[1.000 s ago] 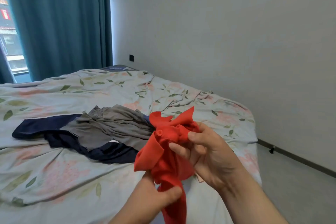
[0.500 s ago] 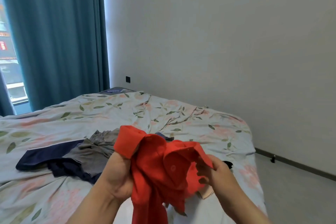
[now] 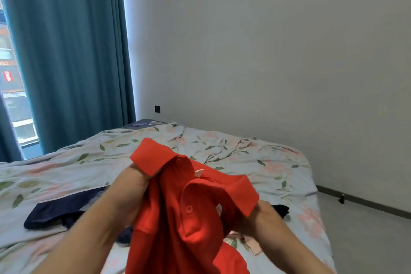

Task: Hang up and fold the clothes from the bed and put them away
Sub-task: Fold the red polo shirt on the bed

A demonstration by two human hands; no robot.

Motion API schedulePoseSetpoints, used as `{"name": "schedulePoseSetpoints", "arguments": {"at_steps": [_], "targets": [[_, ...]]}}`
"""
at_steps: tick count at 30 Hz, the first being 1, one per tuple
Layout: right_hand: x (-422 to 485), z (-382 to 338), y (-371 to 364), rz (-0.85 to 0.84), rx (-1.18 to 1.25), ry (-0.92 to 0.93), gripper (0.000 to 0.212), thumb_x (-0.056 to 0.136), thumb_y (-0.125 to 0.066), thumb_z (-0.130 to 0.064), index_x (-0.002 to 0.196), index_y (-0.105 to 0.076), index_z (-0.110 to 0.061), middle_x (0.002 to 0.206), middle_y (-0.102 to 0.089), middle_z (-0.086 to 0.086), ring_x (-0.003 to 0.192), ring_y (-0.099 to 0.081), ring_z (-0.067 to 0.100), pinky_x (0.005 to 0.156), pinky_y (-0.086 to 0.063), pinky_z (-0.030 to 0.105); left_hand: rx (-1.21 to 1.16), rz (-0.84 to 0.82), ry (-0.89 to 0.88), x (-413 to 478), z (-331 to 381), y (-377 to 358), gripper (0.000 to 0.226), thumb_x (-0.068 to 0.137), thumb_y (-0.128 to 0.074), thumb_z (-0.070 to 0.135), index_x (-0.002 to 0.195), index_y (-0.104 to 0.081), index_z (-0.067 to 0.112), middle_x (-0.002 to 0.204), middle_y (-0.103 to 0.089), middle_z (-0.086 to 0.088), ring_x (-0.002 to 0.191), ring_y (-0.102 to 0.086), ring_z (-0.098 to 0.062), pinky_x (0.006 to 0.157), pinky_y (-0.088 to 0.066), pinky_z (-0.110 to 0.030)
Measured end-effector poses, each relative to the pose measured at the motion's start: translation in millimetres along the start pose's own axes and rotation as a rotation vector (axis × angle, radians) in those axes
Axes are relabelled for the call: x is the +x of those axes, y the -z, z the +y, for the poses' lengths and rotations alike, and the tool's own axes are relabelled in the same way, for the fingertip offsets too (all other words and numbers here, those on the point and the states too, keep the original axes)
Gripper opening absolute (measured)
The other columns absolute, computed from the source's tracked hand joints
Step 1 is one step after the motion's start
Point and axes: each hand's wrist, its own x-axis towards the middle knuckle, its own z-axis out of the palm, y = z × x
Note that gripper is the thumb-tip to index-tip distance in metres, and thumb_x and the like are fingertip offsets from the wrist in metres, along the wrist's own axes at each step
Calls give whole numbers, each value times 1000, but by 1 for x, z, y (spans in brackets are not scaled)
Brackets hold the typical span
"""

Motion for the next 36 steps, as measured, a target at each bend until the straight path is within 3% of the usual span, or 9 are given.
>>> {"name": "schedulePoseSetpoints", "arguments": {"at_steps": [4, 5, 8, 12, 15, 22, 26, 31, 36], "targets": [[20, -46, 39, 274, -182, 226, 34, 105, -48, -27, 89, -76, -39, 87, -75, -15, 79, -68, -3, 71, -50, 24, 890, 37, -336, 34, 44, 5, 33, 82, -67, 57, 99, -79, 32, 107, -75, 6, 109, -68, -14, 100, -48, -35], [26, -65, 46, 336, -249, 299, 36, 105, -45, -22, 89, -75, -36, 88, -74, -19, 81, -65, -7, 74, -48, 24, 1034, -32, -386, 40, 56, 7, 14, 85, -68, 42, 96, -75, 44, 104, -72, 24, 112, -65, -9, 97, -47, -27], [43, -113, 59, 436, -512, 461, 34, 103, -42, -18, 82, -66, -29, 77, -67, -21, 74, -59, -8, 67, -41, 20, 1360, -93, -399, 43, 93, 20, 65, 88, -55, -2, 84, -62, 63, 88, -57, 52, 96, -61, 14, 75, -41, -4], [55, -181, 72, 461, -759, 601, 32, 102, -46, -24, 75, -62, -16, 65, -62, -10, 64, -55, 6, 59, -38, 29, 1418, -41, -512, 54, 147, 5, 17, 83, -61, 26, 76, -71, 38, 84, -71, 28, 81, -67, 5, 62, -47, -11], [59, -223, 77, 477, -817, 660, 39, 102, -47, -27, 67, -56, -13, 66, -59, -5, 66, -54, 14, 61, -38, 33, 1323, -22, -498, 64, 187, -12, 48, 68, -54, 58, 74, -70, 13, 82, -76, -2, 70, -65, -8, 66, -54, -32], [70, -272, 84, 464, -754, 570, 44, 102, -51, -35, 71, -57, -4, 61, -54, 0, 58, -46, 16, 58, -34, 34, 655, -287, -40, 72, 228, -46, 79, 44, -97, 47, 105, -73, 2, 105, -71, -23, 84, -73, -31, 74, -61, -40], [70, -274, 90, 388, -591, 511, 45, 102, -52, -41, 83, -63, -1, 67, -58, 4, 62, -51, 17, 63, -39, 32, 443, -311, 59, 78, 241, -52, 50, 55, -87, 39, 89, -77, 4, 85, -73, -18, 72, -72, -29, 72, -61, -39], [65, -280, 95, 355, -522, 515, 43, 105, -47, -34, 94, -64, 3, 76, -59, 9, 70, -51, 20, 69, -39, 34, 610, -257, -60, 80, 249, -57, 36, 59, -83, 32, 83, -74, 7, 81, -70, -18, 67, -69, -29, 71, -59, -40], [62, -286, 92, 433, -564, 585, 43, 105, -46, -30, 77, -57, 1, 64, -50, 1, 62, -43, 16, 63, -33, 33, 1096, 0, -387, 75, 260, -54, 54, 66, -69, 75, 68, -68, 21, 60, -60, 2, 54, -56, -10, 56, -46, -25]]}}
